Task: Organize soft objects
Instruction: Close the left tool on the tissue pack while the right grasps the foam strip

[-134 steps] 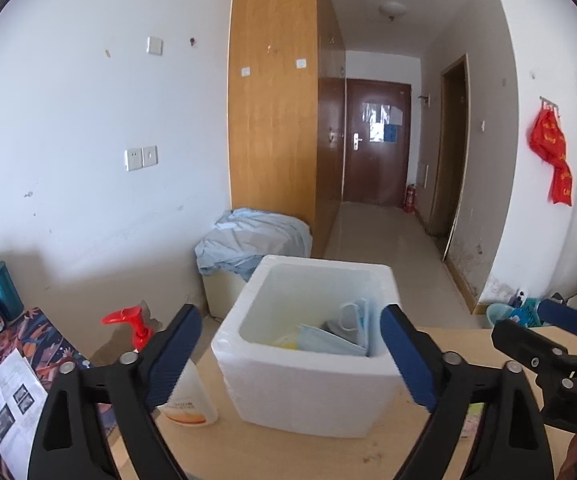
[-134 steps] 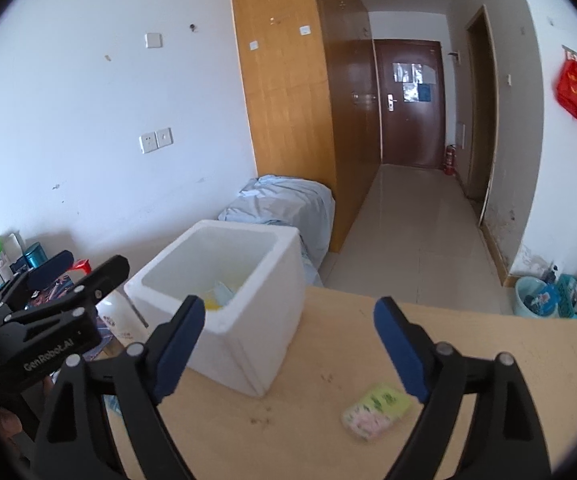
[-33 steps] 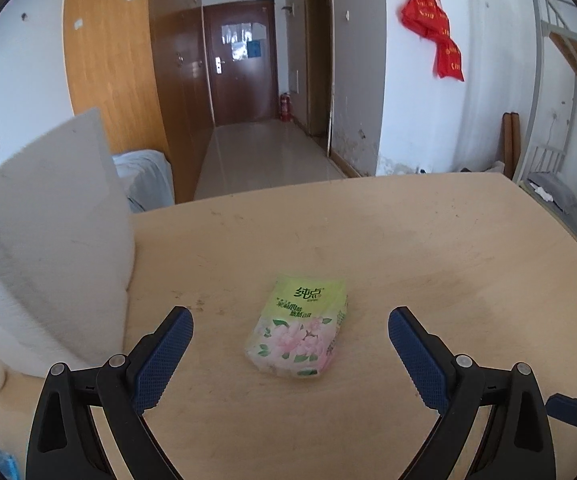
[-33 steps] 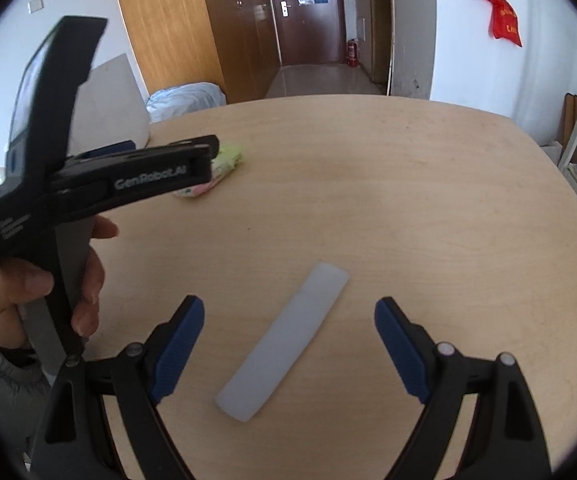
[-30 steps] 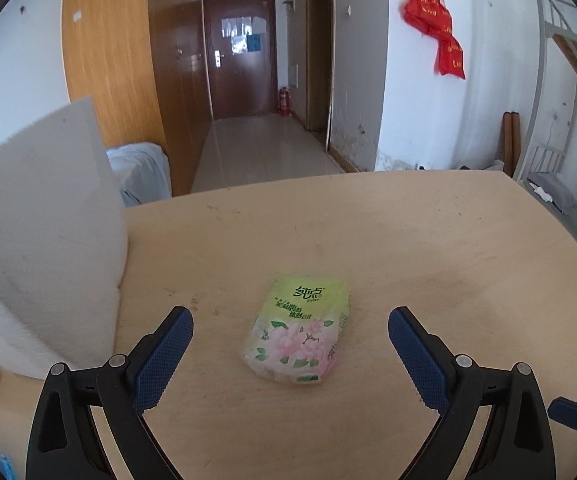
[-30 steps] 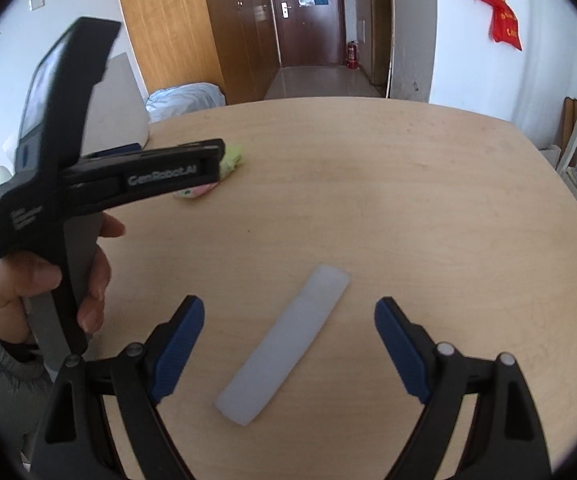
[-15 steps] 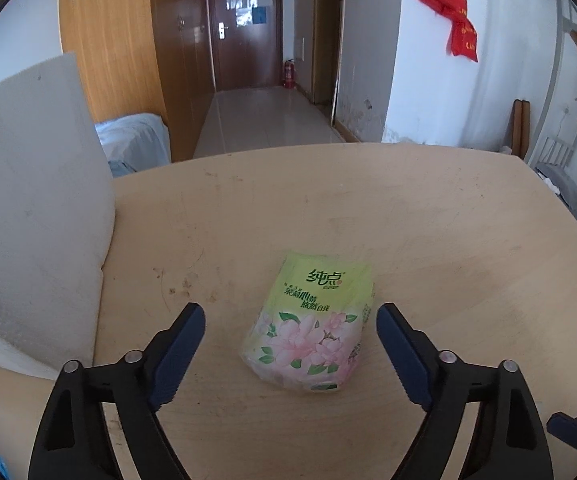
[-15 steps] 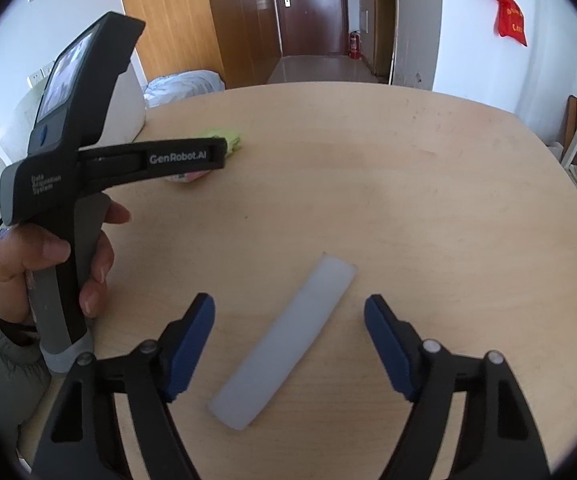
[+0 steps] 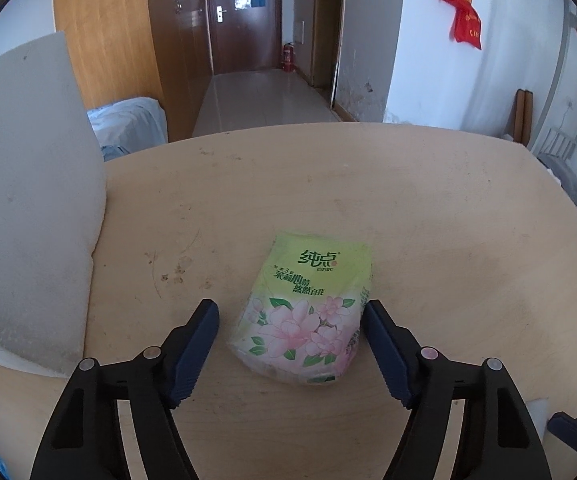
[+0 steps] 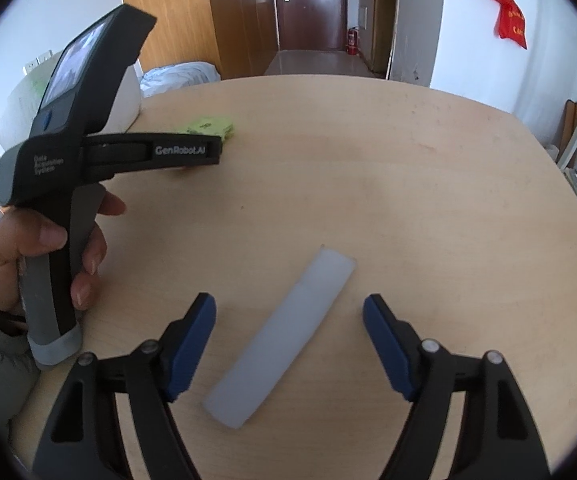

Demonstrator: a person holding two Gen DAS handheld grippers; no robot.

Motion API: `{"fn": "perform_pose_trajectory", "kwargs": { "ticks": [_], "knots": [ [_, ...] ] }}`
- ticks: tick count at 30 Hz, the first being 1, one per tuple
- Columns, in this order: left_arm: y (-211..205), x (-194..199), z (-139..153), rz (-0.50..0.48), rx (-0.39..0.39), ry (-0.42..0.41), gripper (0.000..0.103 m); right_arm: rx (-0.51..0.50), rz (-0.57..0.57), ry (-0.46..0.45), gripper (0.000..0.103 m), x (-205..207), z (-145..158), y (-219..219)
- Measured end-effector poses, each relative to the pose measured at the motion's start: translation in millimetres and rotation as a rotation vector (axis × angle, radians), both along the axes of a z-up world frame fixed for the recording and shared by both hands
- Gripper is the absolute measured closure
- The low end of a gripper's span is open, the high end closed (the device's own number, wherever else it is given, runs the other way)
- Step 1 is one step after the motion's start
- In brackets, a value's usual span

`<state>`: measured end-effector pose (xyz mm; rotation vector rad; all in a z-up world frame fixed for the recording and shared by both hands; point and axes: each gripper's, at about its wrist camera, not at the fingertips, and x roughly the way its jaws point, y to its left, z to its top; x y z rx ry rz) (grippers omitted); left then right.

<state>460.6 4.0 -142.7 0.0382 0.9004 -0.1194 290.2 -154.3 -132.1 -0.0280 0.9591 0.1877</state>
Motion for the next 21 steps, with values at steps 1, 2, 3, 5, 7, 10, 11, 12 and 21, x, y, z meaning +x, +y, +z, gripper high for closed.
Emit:
{"fn": "perform_pose_trajectory", "kwargs": {
  "ticks": [1,2,3,5,7,10,11,12,21],
  "knots": [
    [-2.6,-1.5,-0.3,-0.001,0.009,0.0,0.039,-0.007,-0.005,-0.002,0.028,0.9,-0.5,1.4],
    [-2.9,-1.9,-0.2,-0.005,0.007,-0.002,0.043,-0.015,-0.008,-0.003,0.03,3.3,0.4,3.2],
    [-3.2,-2.7,0.5,-0.007,0.008,-0.006,0.048,-0.022,-0.01,-0.004,0.031,3.4,0.6,3.4],
    [-3.7,-3.3,1.4,-0.009,0.008,-0.011,0.054,-0.046,-0.016,-0.006,0.04,2.9,0.3,4.3],
    [-3.2,-4.1,2.2,-0.015,0.01,-0.016,0.059,-0.062,-0.016,-0.009,0.043,2.8,0.2,5.4],
    [-3.0,-4.2,2.6,-0.021,0.011,-0.018,0.069,-0.069,-0.018,-0.023,0.058,2.2,0.2,4.6],
    [-2.6,-5.0,3.6,-0.02,0.013,-0.022,0.071,-0.066,-0.013,-0.025,0.065,2.3,0.9,4.4],
    [-2.0,-5.2,4.3,-0.02,0.012,-0.024,0.073,-0.062,-0.009,-0.025,0.066,2.6,1.4,4.2],
    [6.9,-15.6,18.1,-0.009,-0.01,-0.05,0.076,0.002,0.024,-0.027,0.08,4.2,2.7,-1.3]
  ]
}}
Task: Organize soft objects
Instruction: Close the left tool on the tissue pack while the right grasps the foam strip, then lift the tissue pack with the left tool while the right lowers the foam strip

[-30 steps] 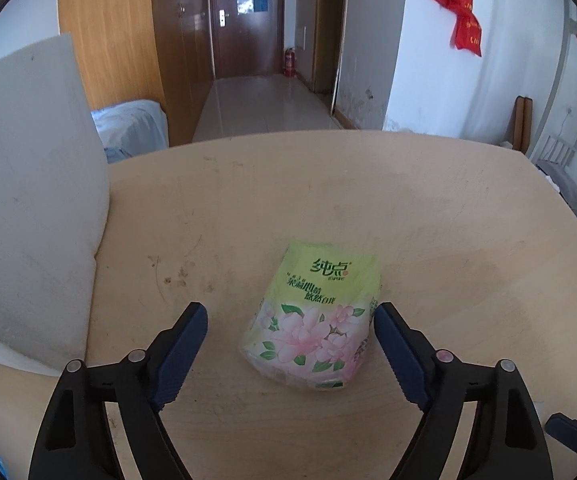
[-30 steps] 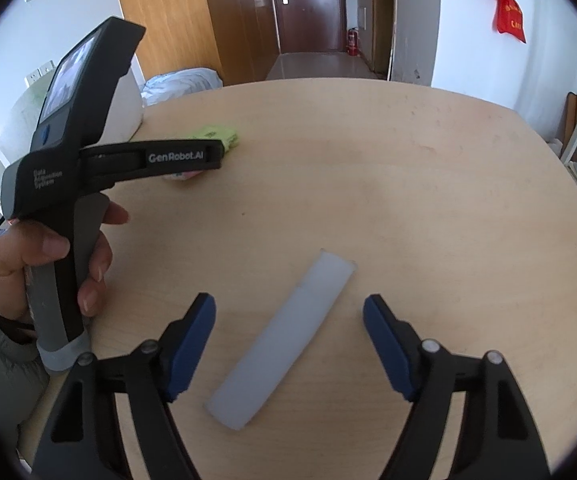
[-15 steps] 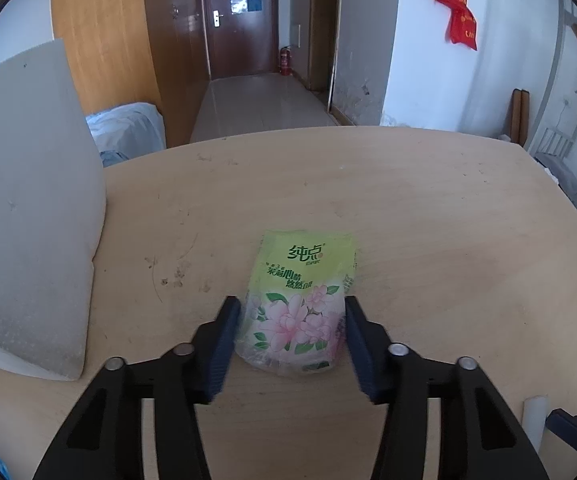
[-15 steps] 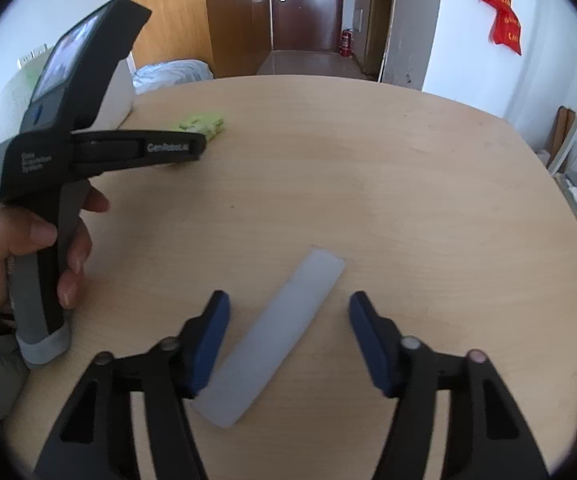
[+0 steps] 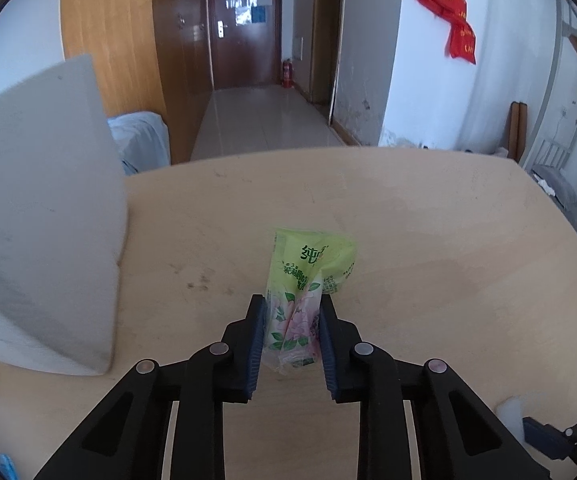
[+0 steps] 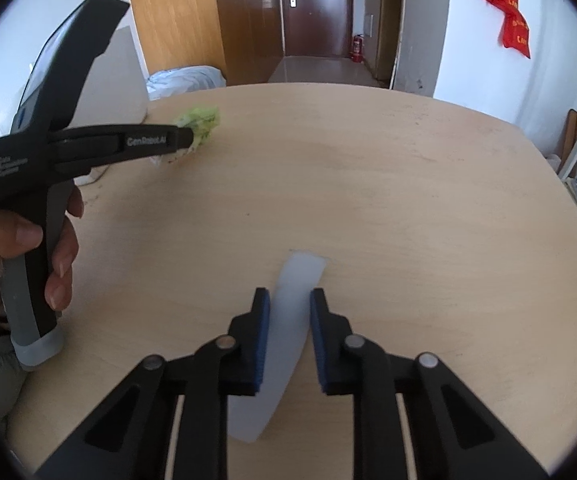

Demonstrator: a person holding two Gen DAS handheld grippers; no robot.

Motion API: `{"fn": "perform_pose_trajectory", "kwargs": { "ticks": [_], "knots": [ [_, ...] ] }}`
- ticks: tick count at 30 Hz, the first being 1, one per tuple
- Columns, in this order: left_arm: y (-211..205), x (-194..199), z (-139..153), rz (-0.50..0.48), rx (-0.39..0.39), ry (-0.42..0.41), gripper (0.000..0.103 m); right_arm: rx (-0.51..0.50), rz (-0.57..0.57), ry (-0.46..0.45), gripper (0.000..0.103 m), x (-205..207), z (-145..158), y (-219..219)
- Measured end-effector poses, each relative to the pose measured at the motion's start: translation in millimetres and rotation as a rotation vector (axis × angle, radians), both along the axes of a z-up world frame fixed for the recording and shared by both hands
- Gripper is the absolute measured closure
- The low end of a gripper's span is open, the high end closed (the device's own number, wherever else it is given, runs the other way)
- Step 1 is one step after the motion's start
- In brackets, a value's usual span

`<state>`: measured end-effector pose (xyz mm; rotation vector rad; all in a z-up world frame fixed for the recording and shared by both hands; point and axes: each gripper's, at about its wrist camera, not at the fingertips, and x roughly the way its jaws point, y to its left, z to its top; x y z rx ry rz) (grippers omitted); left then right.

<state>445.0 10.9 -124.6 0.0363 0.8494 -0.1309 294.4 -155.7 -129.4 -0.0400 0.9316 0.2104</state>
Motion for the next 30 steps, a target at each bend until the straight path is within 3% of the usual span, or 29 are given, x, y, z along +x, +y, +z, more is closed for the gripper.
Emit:
{"fn": "perform_pose_trajectory", "kwargs": {
  "ticks": [15,30],
  "knots": [
    [9.8,-48.1,43.4,0.03,-0.016,-0.108,0.076,0.011,0.009,-0.102,0.08,-37.9,29.5,-2.5],
    [21.3,-132.4,101.9,0.055,-0.024,-0.258,0.076,0.057,0.025,-0.225,0.083,-81.7,67.6,-15.8]
  ]
}}
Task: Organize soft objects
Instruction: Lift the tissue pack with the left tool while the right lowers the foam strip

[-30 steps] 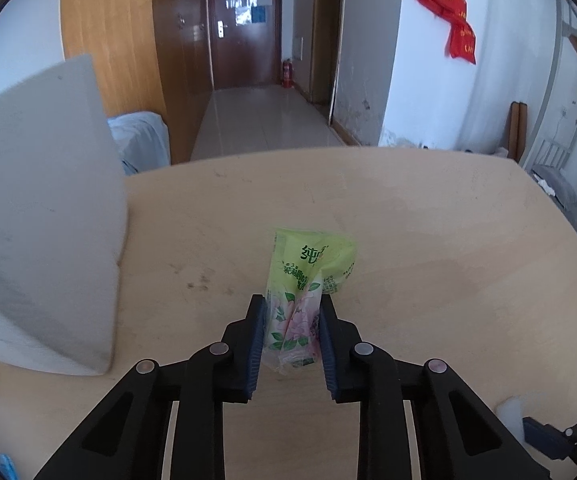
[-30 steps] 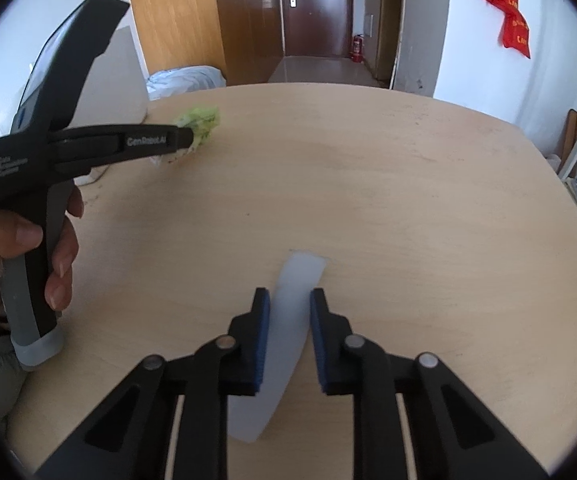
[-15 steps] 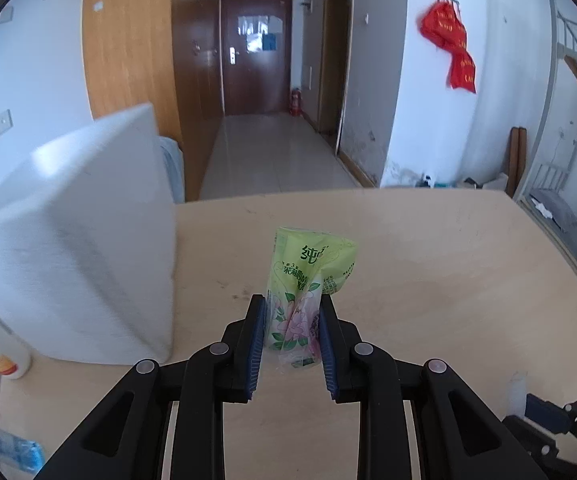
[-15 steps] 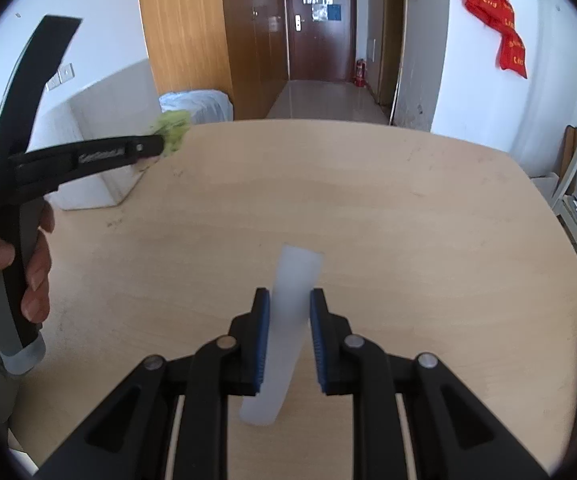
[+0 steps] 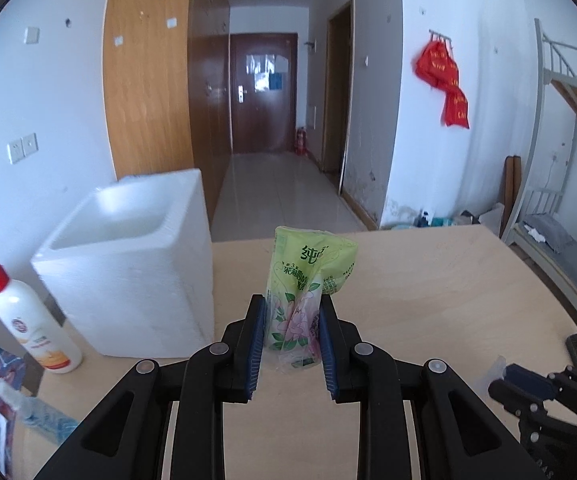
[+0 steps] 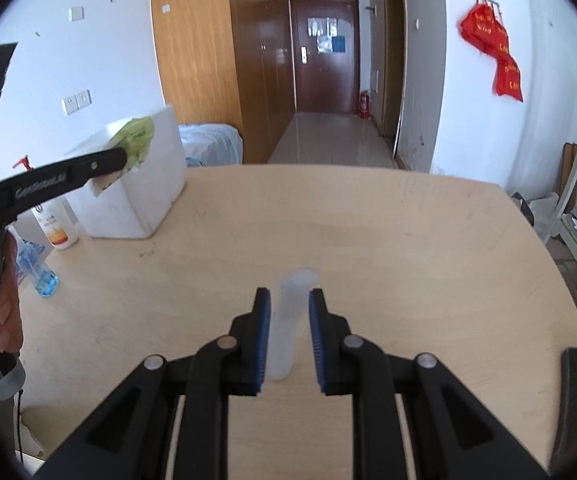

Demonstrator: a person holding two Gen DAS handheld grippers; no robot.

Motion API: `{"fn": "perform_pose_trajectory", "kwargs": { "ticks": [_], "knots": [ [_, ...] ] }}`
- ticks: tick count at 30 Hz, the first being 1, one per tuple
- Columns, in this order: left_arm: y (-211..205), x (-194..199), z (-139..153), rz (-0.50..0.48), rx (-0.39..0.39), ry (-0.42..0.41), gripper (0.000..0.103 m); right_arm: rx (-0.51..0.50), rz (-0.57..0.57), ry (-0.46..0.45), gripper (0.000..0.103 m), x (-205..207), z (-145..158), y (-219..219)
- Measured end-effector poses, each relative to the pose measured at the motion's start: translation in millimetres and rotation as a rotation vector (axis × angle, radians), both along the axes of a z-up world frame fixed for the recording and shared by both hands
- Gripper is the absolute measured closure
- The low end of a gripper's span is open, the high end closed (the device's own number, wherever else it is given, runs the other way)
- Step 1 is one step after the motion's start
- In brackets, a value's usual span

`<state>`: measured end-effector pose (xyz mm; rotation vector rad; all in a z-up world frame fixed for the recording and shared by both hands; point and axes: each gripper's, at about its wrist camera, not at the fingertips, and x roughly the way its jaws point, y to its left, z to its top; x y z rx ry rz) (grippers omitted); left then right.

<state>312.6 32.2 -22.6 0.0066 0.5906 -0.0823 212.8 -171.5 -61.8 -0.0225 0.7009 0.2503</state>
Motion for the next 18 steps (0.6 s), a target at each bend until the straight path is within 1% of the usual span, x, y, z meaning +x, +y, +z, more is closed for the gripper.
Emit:
{"fn": "perform_pose_trajectory", "kwargs": {
  "ticks": [4,8,11,13,18],
  "knots": [
    [3.5,-20.9,11.6,0.007,-0.003,-0.035,0.076,0.014,0.007,-0.012,0.086,-10.3,0.0,-5.5],
    [9.7,-44.3,17.6,0.01,-0.008,-0.064,0.076,0.022,0.011,0.011,0.089,-2.1,-6.0,-5.2],
    [16.8,-61.3,21.3,0.017,-0.015,-0.085,0.076,0.04,0.005,0.041,0.089,5.4,-11.3,-6.7],
    [19.1,-69.1,22.5,0.018,-0.013,-0.086,0.076,0.05,-0.008,0.057,0.089,9.5,-15.3,-8.0],
    [22.3,-85.1,28.6,0.031,-0.009,-0.104,0.076,0.03,-0.036,0.072,0.089,19.6,-15.4,-4.3]
  ]
}}
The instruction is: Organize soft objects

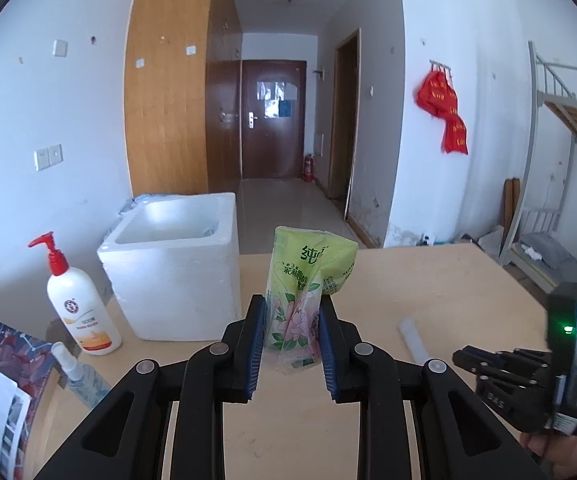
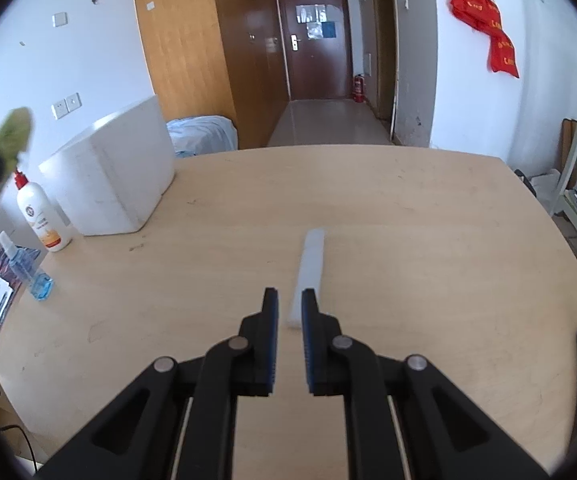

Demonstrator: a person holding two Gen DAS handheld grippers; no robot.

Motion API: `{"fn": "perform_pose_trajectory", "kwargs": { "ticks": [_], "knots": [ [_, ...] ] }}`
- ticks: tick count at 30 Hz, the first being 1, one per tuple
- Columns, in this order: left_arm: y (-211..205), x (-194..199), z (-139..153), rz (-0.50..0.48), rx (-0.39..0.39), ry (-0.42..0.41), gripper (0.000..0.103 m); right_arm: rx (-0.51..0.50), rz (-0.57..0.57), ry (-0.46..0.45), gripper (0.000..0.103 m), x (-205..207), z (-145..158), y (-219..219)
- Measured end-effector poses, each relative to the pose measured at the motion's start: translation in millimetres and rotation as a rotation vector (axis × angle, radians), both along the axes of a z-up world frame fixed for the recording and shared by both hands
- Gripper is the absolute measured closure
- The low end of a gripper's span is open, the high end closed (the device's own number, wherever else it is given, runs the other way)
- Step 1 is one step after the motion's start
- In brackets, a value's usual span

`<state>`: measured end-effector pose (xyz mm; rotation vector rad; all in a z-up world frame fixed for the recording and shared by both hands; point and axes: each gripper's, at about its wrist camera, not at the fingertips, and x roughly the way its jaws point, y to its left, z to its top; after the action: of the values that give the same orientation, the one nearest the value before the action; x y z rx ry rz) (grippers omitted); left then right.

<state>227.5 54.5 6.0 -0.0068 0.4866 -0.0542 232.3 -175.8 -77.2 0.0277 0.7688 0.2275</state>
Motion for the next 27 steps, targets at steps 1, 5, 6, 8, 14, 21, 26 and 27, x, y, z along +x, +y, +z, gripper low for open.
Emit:
{"fn": "perform_pose_trajectory", "kwargs": {
  "ticks": [1,5,6,8,14,21,26,27],
  "knots": [
    [1.7,-3.1,2.0,0.003,-0.009,-0.007,0.076,-0.005,-0.005,0.002,0.089,1.9,-1.4,1.3],
    [5.4,-17.3,8.1,0.011,-0.016,-0.034,0.076,-0.029,0.003,0.036,0.059,15.9,-8.6,6.3],
    [6.7,-20.5,9.5,0.012,-0.016,-0.039,0.076,-0.043,0.004,0.039,0.053,19.7,-10.1,8.2],
    [6.8,-28.2,12.4,0.016,-0.016,-0.054,0.076,-0.066,0.002,0.023,0.042,25.7,-12.2,12.8],
    [8.0,-44.4,15.3,0.02,-0.015,-0.075,0.076,-0.121,0.009,0.068,0.042,49.0,-27.5,20.1],
    [9.8,-60.3,21.4,0.059,-0.014,-0.106,0.076,-0.13,0.019,0.1,0.042,56.3,-39.9,21.2],
    [16.2,-66.8,23.3,0.095,-0.012,-0.12,0.076,-0.134,0.022,0.105,0.042,57.3,-41.4,22.6],
    [18.8,-68.8,23.5,0.104,-0.016,-0.12,0.076,-0.135,0.025,0.104,0.042,57.7,-41.6,23.7]
  ]
}}
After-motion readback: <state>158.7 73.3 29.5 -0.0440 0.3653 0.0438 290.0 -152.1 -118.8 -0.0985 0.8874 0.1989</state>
